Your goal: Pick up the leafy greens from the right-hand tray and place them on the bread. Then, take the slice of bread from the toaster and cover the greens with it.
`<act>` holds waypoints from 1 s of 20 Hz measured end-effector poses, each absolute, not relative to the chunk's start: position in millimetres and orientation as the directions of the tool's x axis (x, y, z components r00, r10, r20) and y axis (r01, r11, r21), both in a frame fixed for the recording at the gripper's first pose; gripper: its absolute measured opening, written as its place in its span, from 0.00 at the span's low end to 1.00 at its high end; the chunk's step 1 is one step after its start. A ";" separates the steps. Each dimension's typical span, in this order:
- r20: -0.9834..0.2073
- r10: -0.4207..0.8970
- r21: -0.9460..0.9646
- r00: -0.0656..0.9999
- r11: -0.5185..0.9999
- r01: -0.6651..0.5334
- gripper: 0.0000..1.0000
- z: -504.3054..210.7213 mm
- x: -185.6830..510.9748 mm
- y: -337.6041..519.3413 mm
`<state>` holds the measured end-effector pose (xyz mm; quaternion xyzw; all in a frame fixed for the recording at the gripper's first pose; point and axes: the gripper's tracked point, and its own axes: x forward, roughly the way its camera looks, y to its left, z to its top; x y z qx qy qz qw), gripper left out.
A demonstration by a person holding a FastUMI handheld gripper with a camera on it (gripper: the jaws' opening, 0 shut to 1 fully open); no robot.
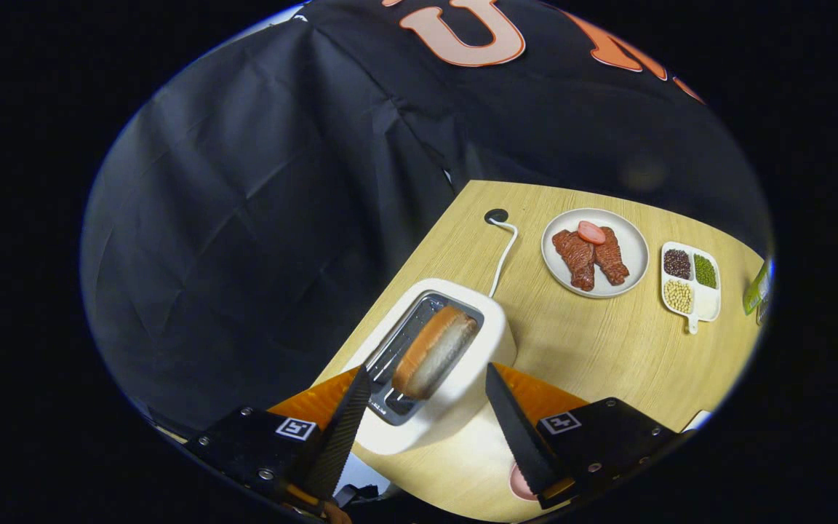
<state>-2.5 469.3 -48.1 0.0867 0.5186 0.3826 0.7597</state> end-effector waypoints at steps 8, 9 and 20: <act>-0.794 0.595 0.508 0.127 0.764 -0.398 0.70 -74.4 12.4 493.0; -0.800 0.589 0.507 0.117 0.767 -0.393 0.64 -78.1 12.8 493.6; -0.797 0.595 0.511 0.102 0.755 -0.411 0.14 -85.6 11.2 488.9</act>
